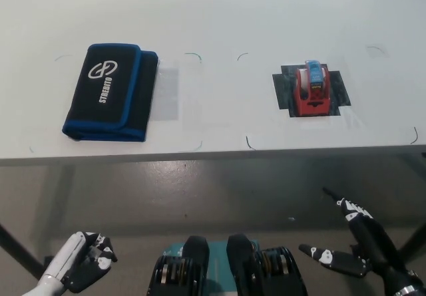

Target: Use the right hand to move the tape on the right hand side to the notebook on the left hand side

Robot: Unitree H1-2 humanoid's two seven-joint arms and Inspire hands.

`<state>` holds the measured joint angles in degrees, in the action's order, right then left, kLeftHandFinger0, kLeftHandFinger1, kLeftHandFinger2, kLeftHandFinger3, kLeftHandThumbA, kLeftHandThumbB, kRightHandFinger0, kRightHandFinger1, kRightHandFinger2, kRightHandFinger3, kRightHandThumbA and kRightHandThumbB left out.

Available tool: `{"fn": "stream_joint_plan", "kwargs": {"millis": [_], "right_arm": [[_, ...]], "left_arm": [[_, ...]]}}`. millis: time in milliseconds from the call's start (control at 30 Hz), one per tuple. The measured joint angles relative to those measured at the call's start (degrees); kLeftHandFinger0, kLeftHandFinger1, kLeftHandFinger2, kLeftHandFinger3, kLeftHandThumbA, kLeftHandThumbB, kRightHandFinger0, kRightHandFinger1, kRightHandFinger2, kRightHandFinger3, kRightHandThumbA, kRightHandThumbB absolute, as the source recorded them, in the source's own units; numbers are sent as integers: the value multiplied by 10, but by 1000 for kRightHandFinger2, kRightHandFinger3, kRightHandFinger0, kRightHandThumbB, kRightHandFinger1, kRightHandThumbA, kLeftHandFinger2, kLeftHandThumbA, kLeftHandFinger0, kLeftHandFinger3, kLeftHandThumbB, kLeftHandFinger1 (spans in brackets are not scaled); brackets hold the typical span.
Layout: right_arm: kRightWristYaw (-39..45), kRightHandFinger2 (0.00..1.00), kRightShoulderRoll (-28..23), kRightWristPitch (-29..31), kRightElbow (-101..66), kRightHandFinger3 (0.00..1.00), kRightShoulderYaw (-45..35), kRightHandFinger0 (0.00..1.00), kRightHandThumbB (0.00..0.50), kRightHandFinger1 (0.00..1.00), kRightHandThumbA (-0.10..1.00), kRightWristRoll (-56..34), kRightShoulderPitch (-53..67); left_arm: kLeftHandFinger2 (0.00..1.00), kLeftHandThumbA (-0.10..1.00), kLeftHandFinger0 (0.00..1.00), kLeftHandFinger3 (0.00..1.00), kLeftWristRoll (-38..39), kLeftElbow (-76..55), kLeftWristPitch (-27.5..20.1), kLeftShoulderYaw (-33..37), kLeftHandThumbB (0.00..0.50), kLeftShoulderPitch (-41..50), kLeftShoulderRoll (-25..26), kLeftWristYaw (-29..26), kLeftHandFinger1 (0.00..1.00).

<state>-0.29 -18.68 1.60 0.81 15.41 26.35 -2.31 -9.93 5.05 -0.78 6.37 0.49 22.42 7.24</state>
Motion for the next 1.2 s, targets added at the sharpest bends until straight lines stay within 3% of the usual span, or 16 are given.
{"fn": "stream_joint_plan", "kwargs": {"millis": [67, 133, 167, 333, 400, 533, 633, 700, 800, 900, 1000, 1200], "right_arm": [[1, 1000, 0, 0, 0, 1000, 0, 1000, 473, 1000, 952, 0, 0], [1, 1000, 0, 1, 0, 1000, 0, 1000, 467, 1000, 943, 0, 0], [1, 1000, 0, 1, 0, 1000, 0, 1000, 460, 1000, 932, 0, 0], [1, 1000, 0, 7, 0, 1000, 0, 1000, 450, 1000, 918, 0, 1], [0, 1000, 1, 9, -1, 1000, -2, 1000, 455, 1000, 965, 1, 2], [-4, 1000, 4, 12, -29, 1000, -15, 1000, 441, 1000, 936, 1, 8], [-3, 1000, 9, 10, -69, 1000, -33, 1000, 439, 1000, 927, -4, 5], [-2, 1000, 10, 8, -89, 1000, -44, 1000, 475, 1000, 902, -8, -4], [-2, 1000, 13, 5, -110, 1000, -61, 1000, 500, 1000, 864, -13, -32], [1, 1000, 21, -5, -132, 1000, -85, 1000, 478, 1000, 861, -24, -91], [2, 1000, 24, -15, -133, 1000, -99, 1000, 465, 1000, 836, -26, -144], [10, 1000, 24, -50, -93, 1000, -114, 1000, 500, 1000, 894, -27, -280]], "left_arm": [[487, 64, 142, 719, -1, 0, 0, 0, 181, 0, 0, 1, 262], [470, 60, 143, 714, -4, 0, -1, 0, 186, 0, 0, 1, 256], [438, 59, 94, 714, -4, 0, -1, 0, 183, 0, 0, 1, 213], [444, 56, 106, 711, -7, 0, -1, 0, 181, 0, 0, 1, 229], [465, 52, 96, 717, -8, -1, -1, -1, 177, 0, 0, 1, 228], [361, 69, 36, 714, -9, -1, -1, -1, 185, 1, 1, 2, 161], [359, 74, 46, 714, -9, 0, -2, -1, 185, -1, 1, 4, 168], [356, 56, 27, 693, -9, 0, -2, -2, 183, -2, 1, 5, 153], [327, 62, 0, 690, -9, 0, -3, -4, 185, -2, 2, 7, 129], [318, 68, 0, 681, -9, 0, -4, -5, 190, -2, 2, 9, 117], [354, 68, 47, 682, -9, 2, -6, -6, 185, -2, 2, 10, 162], [420, 74, 133, 705, -9, 3, -11, -8, 187, -1, 2, 10, 230]]}}
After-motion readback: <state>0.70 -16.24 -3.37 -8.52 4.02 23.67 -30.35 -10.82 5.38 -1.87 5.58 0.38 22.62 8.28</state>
